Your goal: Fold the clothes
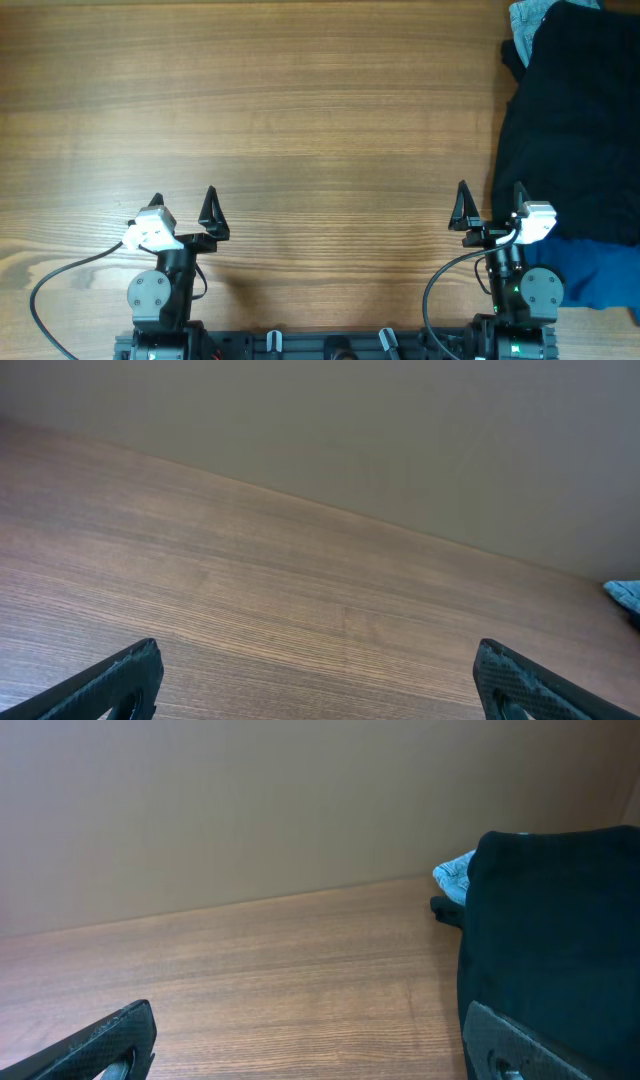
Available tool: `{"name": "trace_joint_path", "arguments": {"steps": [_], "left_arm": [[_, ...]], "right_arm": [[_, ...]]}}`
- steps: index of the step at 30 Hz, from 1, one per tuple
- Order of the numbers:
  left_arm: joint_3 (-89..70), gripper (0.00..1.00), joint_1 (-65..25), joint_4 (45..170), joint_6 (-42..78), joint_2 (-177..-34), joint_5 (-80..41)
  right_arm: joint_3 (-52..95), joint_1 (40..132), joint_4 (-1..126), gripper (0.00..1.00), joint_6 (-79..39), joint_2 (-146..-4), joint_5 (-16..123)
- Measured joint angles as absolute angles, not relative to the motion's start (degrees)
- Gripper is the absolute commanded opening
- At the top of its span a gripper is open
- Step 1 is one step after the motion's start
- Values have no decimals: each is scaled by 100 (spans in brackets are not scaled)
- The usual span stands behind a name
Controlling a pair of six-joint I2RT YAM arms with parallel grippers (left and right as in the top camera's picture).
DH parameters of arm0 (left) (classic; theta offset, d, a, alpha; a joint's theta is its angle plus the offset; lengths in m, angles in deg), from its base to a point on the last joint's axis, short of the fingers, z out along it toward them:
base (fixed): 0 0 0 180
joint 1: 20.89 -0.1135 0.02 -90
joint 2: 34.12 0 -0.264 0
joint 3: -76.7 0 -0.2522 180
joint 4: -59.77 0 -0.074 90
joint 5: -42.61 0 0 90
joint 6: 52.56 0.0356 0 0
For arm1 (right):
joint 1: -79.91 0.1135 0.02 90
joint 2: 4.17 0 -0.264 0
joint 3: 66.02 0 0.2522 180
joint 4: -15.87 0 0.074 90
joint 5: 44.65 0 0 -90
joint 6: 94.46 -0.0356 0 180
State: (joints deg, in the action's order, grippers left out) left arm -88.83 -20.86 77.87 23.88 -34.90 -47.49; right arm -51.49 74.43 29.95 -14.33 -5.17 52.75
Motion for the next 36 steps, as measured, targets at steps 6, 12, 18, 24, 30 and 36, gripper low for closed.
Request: {"name": "trace_joint_path", "arguments": {"steps": [6, 12, 18, 24, 30, 36], "left_arm": [[-8883, 100, -2344, 7741, 2397, -3547, -5289], [-8883, 100, -2344, 7737, 2408, -3547, -5357], [-8883, 100, -2344, 7737, 2408, -3547, -5359], [-8883, 100, -2344, 7737, 2408, -3547, -5359], [-8883, 100, -2344, 7737, 2408, -3547, -5359], [-8883, 100, -2344, 7737, 2408, -3547, -5359]], "right_arm": [[-5149, 7928, 2995, 100, -1453, -523, 5236], [-5149, 7928, 2995, 100, -1453, -523, 5236], [-5149, 7928, 2995, 100, -1453, -523, 5236], [-5149, 7928, 2995, 100, -1455, -523, 5236], [-5149, 7928, 2995, 100, -1453, -523, 5236], [-5190, 7928, 2387, 100, -1957, -552, 5260]]}}
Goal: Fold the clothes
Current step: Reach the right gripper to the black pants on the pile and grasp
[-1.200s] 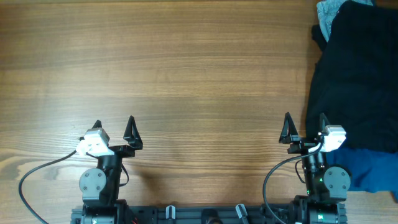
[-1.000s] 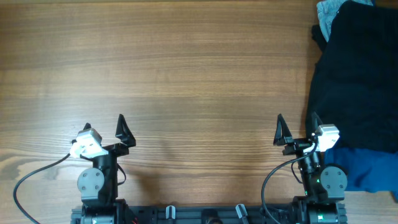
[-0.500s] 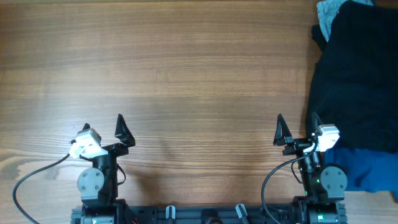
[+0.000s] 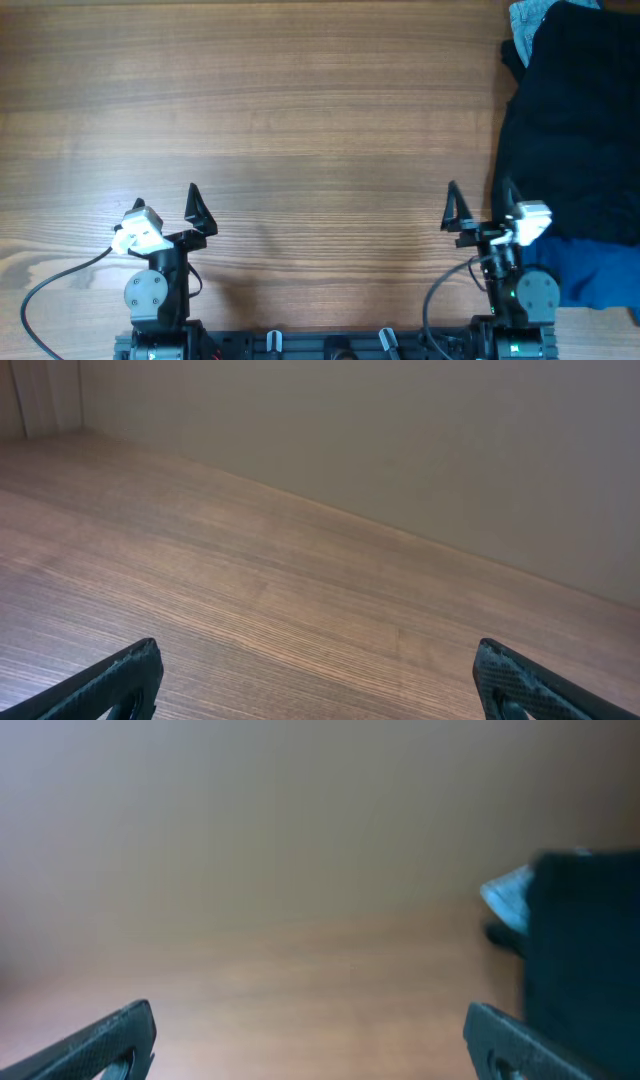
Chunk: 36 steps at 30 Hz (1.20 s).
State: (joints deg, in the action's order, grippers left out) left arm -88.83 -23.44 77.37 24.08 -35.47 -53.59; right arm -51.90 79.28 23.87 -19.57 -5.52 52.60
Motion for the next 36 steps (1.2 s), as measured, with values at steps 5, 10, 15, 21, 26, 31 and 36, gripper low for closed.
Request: {"name": "trace_joint_path", "arguments": {"steps": [5, 10, 15, 21, 26, 31, 36], "left_arm": [[-8885, 100, -2344, 7721, 2410, -3566, -5359], [-8885, 100, -2344, 7721, 2408, -3573, -5359], [-8885, 100, -2344, 7719, 2410, -3573, -5359], [-8885, 100, -2344, 7723, 2410, -3579, -5361], [-8885, 100, -2344, 7706, 2412, -3608, -5361], [-8885, 100, -2344, 7715, 2412, -3601, -5359], [-8885, 100, -2344, 7719, 2414, -3599, -5359]], "right_arm": [[-5171, 7935, 807, 100, -6934, -572, 4442], [-5190, 7935, 2966, 100, -9883, -648, 4147], [-5160, 7935, 1349, 100, -8790, -727, 4648], [-3739, 7935, 1137, 100, -5055, -2163, 4831], [-812, 7935, 3272, 100, -3166, -5485, 4353], [473, 7922, 3388, 100, -2539, -7714, 4069], [2261, 7469, 4802, 100, -1595, -9094, 4121]]}}
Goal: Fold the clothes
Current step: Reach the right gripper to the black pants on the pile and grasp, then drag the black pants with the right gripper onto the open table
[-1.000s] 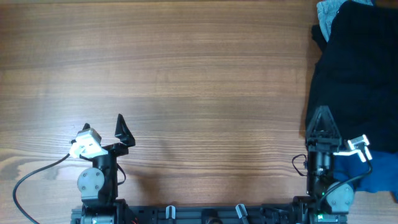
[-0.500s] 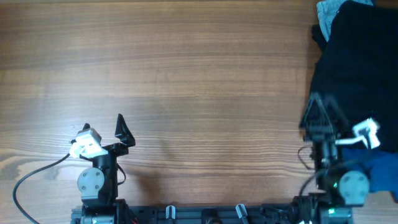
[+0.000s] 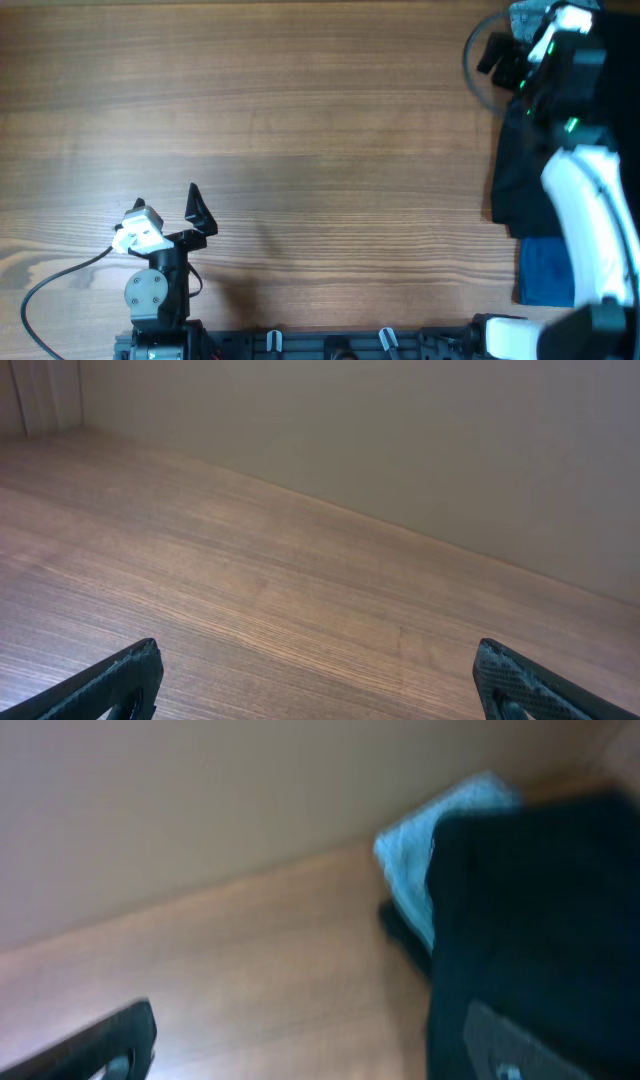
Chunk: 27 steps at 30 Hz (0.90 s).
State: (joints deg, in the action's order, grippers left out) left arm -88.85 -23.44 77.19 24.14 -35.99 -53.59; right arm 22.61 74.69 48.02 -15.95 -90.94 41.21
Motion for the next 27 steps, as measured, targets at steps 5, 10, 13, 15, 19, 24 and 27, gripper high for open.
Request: {"name": "trace_joint_path", "arguments": {"steps": [5, 10, 13, 15, 19, 24, 27], "left_arm": [[-8885, 100, -2344, 7719, 2427, -3606, -5361], [-8885, 100, -2344, 7717, 2427, -3601, -5361], [-8885, 100, -2344, 7721, 2427, -3599, -5359], [-8885, 100, -2344, 7719, 2427, -3599, -5361], [-8885, 100, -2344, 7719, 2427, -3599, -5359], [-8885, 100, -2344, 7719, 2427, -3599, -5361], [-8885, 100, -2344, 7719, 2427, -3599, -5361]], "right_arm": [[4672, 7045, 6127, 100, -1186, -10825, 4117], [4746, 7017, 5174, 99, -943, -11878, 3988], [4755, 6879, 4732, 99, -860, -12739, 3404], [4829, 6781, 4573, 98, -749, -13072, 3172], [6038, 6626, 4859, 98, -594, -13821, 2936], [6575, 6626, 5005, 91, -521, -14320, 2702], [6575, 6626, 5082, 85, -519, -14551, 2705]]}}
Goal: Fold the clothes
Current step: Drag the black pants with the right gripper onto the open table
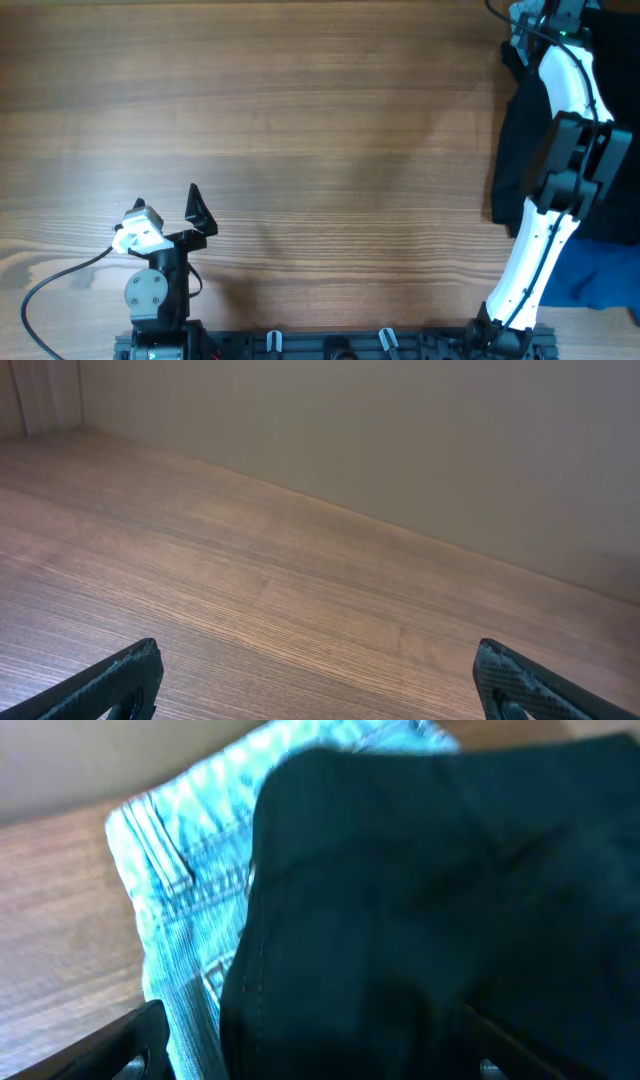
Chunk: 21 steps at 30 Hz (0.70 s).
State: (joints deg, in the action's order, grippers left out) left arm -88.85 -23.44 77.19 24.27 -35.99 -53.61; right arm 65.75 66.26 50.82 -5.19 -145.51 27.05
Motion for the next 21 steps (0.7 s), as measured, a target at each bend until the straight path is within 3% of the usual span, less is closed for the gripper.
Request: {"name": "trace_joint_path", "arguments": {"steps": [1, 3, 4, 13, 21], "left_arm": [[-8885, 100, -2344, 7719, 2427, -3599, -5359], [-8885, 100, -2344, 7719, 2427, -3599, -5361], [-8885, 100, -2344, 7719, 2427, -3599, -5361], [-8885, 100, -2344, 7719, 2427, -3599, -5361], [-8885, 100, -2344, 7719, 2427, -3599, -5359]], "right_arm": [[6575, 6626, 5086, 80, -526, -14621, 2705], [6575, 6624, 5141, 37, -567, -14728, 2687], [6575, 6617, 5147, 37, -570, -14746, 2681], [6575, 6571, 5174, 4, -1105, -14654, 2626], [6575, 6571, 5648, 4, -1389, -14127, 3019]]}}
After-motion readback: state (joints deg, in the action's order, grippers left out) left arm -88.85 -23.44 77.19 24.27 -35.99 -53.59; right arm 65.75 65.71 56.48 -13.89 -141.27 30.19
